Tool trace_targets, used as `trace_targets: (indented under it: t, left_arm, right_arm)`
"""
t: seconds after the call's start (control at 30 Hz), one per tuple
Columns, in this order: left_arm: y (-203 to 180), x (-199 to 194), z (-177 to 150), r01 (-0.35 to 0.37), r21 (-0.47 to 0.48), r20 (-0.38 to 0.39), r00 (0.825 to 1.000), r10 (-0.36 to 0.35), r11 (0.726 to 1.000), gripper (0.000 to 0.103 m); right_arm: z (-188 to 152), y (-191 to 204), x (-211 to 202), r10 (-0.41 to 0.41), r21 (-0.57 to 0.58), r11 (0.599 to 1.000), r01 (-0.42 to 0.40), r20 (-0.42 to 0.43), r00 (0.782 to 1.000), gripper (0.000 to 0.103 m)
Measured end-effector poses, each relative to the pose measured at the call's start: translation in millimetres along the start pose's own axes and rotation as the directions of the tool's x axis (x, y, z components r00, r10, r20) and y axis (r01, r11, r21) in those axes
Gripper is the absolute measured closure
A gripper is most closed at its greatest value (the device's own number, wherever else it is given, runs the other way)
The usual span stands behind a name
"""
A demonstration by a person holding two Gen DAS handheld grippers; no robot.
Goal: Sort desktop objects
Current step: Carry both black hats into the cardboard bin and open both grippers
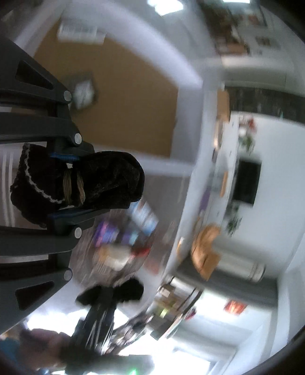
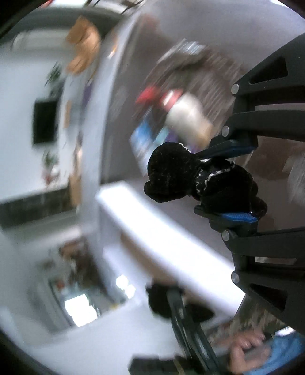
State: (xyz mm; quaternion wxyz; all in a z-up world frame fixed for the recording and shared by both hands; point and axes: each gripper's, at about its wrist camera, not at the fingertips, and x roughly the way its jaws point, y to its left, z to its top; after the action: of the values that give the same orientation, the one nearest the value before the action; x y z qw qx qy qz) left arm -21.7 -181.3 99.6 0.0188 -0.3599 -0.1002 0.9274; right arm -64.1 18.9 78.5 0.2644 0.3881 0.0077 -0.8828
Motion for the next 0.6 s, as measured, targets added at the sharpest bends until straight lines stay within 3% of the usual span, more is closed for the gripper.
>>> trace_targets:
  t: [0.17,0.33,0.4,0.43,0.5,0.53,0.6]
  left_arm:
    - [93,-2,13,-0.168,-0.109,-0.042,0.985,0.164,0.98,0.072]
    - [149,20,-3,-0.283,-0.135,-0.15,0.953,0.262,0.95,0.072]
    - [162,37,-12,-0.34,-0.131,-0.23,0.924,0.305,0.931,0.062]
    - [169,45,-16,-0.37,-0.131,-0.271,0.906,0.326,0.92,0.057]
    - [176,54,-24,-0.421,-0.13,-0.319,0.875,0.364,0.898,0.043]
    - [176,53,-26,-0.426,-0.136,-0.312,0.875,0.369,0.895,0.043]
    - [172,42,-27,-0.407,-0.168,-0.265,0.896,0.357,0.898,0.038]
  right_arm:
    - [39,106,35,0.156,-0.147,0.977,-0.155,-0.004,0.988,0.064]
    - [46,185,98,0.177,-0.277,0.94,-0.197,-0.098,0.979,0.062]
    - [42,198,130,0.13,-0.308,0.935,-0.174,-0.157,0.979,0.049]
    - [41,201,141,0.113,-0.314,0.935,-0.166,-0.181,0.977,0.031]
    - [33,204,159,0.085,-0.322,0.934,-0.155,-0.22,0.972,0.023]
    - [32,204,160,0.084,-0.321,0.935,-0.152,-0.213,0.973,0.023]
    - [31,192,148,0.117,-0.306,0.938,-0.164,-0.165,0.979,0.022]
